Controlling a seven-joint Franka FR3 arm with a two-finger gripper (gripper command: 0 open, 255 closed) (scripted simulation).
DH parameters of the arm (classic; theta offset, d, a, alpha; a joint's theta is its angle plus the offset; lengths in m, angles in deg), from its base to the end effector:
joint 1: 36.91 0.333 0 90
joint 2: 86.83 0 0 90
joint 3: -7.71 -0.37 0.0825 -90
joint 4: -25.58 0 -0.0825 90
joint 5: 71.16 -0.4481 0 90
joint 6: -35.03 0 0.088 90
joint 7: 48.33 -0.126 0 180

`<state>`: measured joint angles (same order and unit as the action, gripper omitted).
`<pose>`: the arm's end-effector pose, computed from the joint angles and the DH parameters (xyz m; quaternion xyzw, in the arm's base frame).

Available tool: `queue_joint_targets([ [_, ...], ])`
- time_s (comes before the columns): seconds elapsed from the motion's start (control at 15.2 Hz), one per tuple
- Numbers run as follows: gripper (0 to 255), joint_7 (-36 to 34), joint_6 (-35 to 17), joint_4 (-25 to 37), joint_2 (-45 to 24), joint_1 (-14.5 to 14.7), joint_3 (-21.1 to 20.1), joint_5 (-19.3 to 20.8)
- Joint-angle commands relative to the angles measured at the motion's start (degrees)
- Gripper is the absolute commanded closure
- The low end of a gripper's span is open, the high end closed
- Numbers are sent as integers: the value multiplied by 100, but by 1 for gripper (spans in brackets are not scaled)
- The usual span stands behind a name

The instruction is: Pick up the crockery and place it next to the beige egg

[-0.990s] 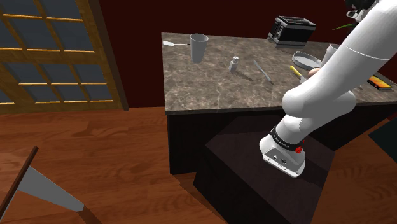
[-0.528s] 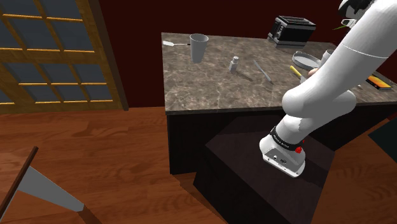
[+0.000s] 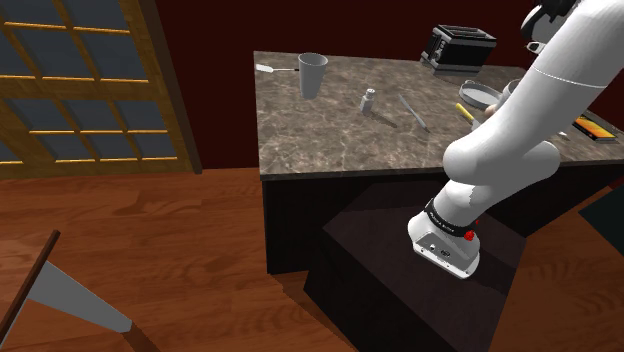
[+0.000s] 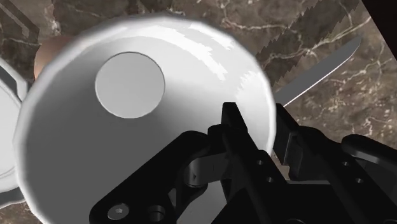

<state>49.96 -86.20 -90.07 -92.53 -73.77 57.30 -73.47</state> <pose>0.0500 -0.6274 0.4257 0.9951 0.0948 -0.0211 0.0159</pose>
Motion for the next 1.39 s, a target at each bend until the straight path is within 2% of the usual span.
queue_joint_targets([
  [0.0,255,63,-153,-108,-118,-31,-7,-90],
  [0.2,255,158,-382,-237,-272,-73,-36,-238],
  [0.73,255,158,-382,-237,-272,-73,-36,-238],
  [0.79,0,155,-379,-236,-268,-72,-36,-235],
  [1.12,0,158,-382,-237,-272,-73,-36,-238],
  [1.32,0,-76,146,59,86,42,20,97],
])
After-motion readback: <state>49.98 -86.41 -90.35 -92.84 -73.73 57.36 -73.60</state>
